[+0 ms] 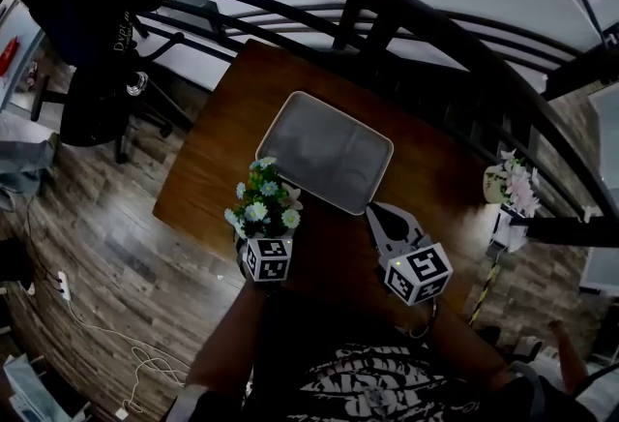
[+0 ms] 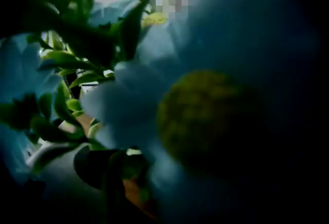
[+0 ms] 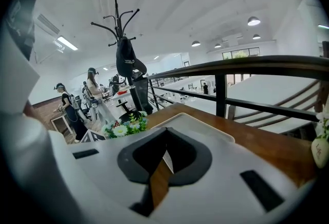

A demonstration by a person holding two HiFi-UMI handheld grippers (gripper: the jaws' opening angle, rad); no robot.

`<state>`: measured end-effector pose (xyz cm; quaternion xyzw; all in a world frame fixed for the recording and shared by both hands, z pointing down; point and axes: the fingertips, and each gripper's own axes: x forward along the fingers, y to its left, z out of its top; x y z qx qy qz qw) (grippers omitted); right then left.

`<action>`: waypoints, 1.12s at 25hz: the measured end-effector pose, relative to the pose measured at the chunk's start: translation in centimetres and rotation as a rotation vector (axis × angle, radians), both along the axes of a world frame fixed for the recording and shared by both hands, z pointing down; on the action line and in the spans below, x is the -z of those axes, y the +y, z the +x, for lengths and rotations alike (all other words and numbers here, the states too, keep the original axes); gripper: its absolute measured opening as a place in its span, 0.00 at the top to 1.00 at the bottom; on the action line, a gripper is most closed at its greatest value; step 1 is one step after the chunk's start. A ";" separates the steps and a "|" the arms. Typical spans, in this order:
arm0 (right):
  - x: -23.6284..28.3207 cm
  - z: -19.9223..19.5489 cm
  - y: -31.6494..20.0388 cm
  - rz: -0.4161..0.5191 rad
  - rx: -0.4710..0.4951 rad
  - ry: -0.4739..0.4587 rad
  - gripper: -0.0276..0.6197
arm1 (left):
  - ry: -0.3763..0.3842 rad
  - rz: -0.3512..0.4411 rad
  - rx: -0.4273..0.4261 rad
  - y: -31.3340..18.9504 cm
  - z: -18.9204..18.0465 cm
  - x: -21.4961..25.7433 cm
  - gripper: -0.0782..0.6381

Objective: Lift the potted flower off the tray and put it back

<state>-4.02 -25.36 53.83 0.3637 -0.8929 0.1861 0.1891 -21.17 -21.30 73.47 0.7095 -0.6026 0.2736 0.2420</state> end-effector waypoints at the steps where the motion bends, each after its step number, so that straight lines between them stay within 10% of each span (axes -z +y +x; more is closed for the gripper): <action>1: -0.1 0.2 -0.1 -0.002 -0.005 0.001 0.96 | 0.003 -0.004 -0.004 -0.2 0.2 -0.2 0.16; 28: 0.0 -1.0 -1.5 -0.016 -0.036 -0.009 0.96 | -0.039 0.051 -0.059 -3.0 -2.1 4.1 0.15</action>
